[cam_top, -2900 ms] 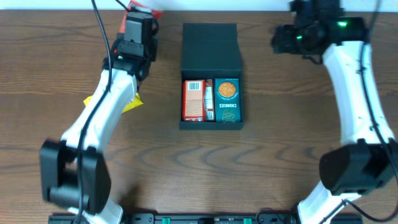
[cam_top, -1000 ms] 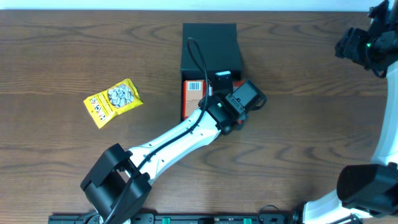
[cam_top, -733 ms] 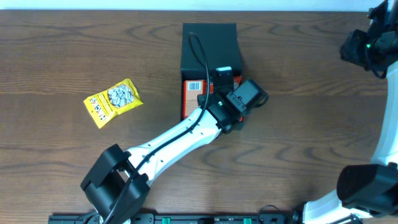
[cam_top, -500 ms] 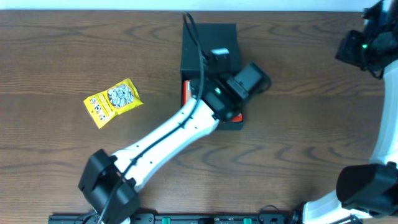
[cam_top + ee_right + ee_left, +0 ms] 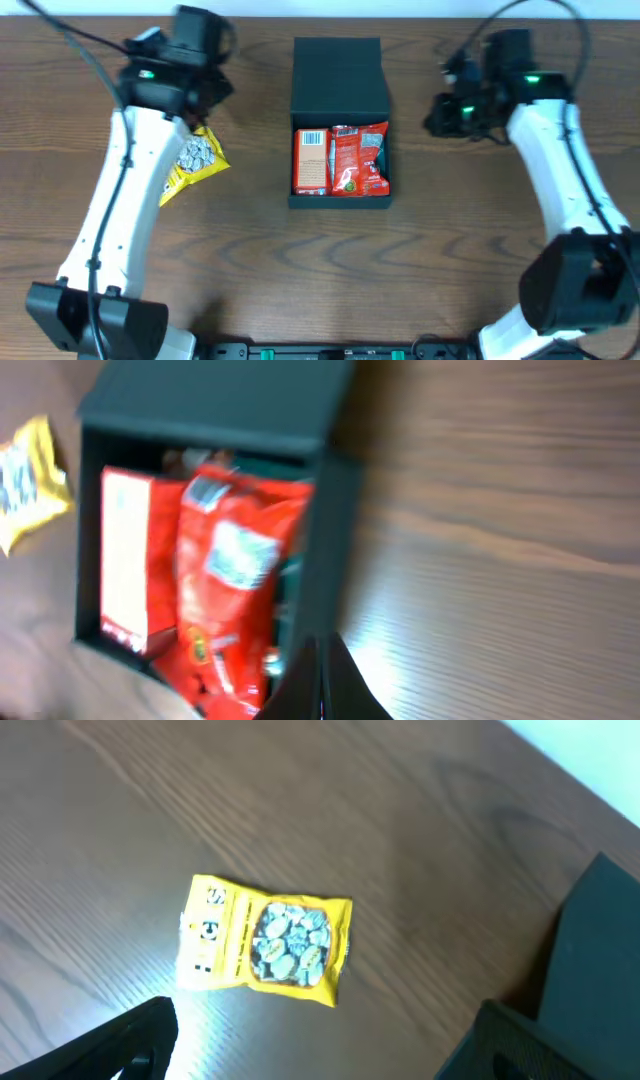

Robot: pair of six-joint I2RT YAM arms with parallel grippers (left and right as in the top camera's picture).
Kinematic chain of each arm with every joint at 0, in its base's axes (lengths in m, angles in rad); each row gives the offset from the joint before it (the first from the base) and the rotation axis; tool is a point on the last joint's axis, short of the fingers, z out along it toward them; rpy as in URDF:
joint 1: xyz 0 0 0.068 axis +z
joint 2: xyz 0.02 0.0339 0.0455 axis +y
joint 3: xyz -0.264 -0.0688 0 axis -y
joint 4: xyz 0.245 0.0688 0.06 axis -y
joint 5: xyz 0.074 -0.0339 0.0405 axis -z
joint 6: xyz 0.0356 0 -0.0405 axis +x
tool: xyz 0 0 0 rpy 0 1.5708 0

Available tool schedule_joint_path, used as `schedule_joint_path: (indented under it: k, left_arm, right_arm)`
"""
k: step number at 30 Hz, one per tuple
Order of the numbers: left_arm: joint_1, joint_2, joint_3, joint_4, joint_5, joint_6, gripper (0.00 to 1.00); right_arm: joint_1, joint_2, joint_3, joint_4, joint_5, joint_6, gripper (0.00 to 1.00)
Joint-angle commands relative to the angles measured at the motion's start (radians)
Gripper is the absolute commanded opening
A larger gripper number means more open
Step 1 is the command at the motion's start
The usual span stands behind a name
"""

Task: Pack container
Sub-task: 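Withdraw the left gripper and press the red packet down with the right, then grasp the yellow Hacks packet with the left gripper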

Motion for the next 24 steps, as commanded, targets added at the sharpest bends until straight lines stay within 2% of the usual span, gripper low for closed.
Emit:
schedule_joint_path:
  k: [1, 7, 13, 20, 24]
  left_arm:
    - [0.085, -0.013, 0.007, -0.014, 0.163, 0.076, 0.95]
    - [0.180, -0.013, -0.003, -0.074, 0.178, 0.125, 0.95]
    - [0.186, -0.013, -0.003, -0.074, 0.177, 0.179, 0.95]
    - [0.186, -0.008, -0.006, -0.085, 0.177, 0.217, 0.95]
    - [0.185, -0.006, -0.091, -0.073, 0.177, 0.249, 0.95]
  right_arm:
    - [0.077, 0.052, -0.009, 0.002, -0.008, -0.019, 0.01]
    - [0.166, 0.132, -0.009, -0.004, 0.018, -0.019, 0.02]
    - [0.198, 0.212, -0.009, -0.007, 0.018, -0.019, 0.01]
    - [0.193, 0.219, 0.003, -0.027, 0.043, -0.019, 0.01]
    - [0.188, 0.200, 0.085, -0.104, 0.032, -0.061, 0.01]
